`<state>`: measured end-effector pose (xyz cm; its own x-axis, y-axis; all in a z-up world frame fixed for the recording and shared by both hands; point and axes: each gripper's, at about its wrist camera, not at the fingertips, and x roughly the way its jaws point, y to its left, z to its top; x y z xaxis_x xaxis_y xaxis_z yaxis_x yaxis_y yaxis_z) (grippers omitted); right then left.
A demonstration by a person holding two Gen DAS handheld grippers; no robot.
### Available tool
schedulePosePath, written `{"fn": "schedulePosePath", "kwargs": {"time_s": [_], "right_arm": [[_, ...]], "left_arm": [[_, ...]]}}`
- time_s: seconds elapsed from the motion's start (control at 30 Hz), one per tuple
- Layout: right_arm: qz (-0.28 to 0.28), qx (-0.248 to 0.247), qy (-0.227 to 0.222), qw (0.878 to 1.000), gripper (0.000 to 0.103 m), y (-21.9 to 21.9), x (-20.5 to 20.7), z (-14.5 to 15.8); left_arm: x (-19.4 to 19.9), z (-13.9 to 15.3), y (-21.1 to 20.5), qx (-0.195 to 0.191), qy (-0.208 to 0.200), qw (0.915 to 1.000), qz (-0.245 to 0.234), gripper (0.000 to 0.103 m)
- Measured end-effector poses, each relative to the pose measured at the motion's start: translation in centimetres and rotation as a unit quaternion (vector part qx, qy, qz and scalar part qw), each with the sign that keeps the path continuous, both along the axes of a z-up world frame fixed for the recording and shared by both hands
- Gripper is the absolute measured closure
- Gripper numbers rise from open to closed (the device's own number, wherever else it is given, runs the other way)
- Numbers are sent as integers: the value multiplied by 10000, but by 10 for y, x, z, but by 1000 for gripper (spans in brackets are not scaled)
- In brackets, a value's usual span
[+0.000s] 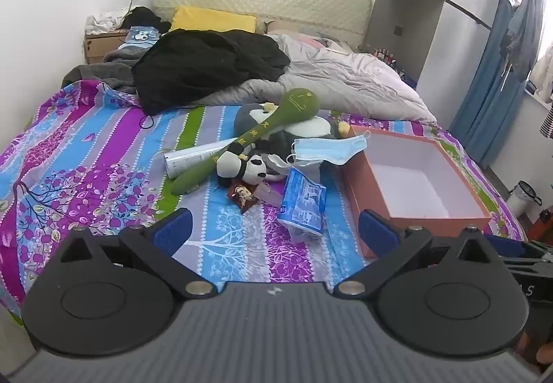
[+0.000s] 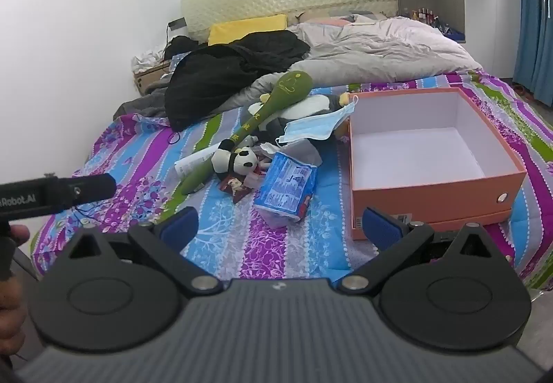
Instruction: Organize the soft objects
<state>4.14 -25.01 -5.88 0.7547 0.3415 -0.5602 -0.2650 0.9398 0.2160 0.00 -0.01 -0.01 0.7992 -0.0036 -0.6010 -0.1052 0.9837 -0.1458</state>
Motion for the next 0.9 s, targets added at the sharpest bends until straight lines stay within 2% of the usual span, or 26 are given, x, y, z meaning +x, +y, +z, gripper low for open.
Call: {"fn": "schedulePosePath", "kwargs": {"time_s": [0.4, 0.73, 0.9], "right_arm": [[-64, -29, 96, 9999, 0, -2, 3, -1], [-34, -175, 126, 9998, 0, 0, -1, -5], [-85, -141, 210, 9996, 0, -2, 0, -11]], "left_arm": [[4, -4, 3, -6, 100, 9999, 37, 0], [3, -13, 3, -60, 24, 10000, 54, 0], [5, -15, 11, -181, 69, 9998, 89, 0]]}}
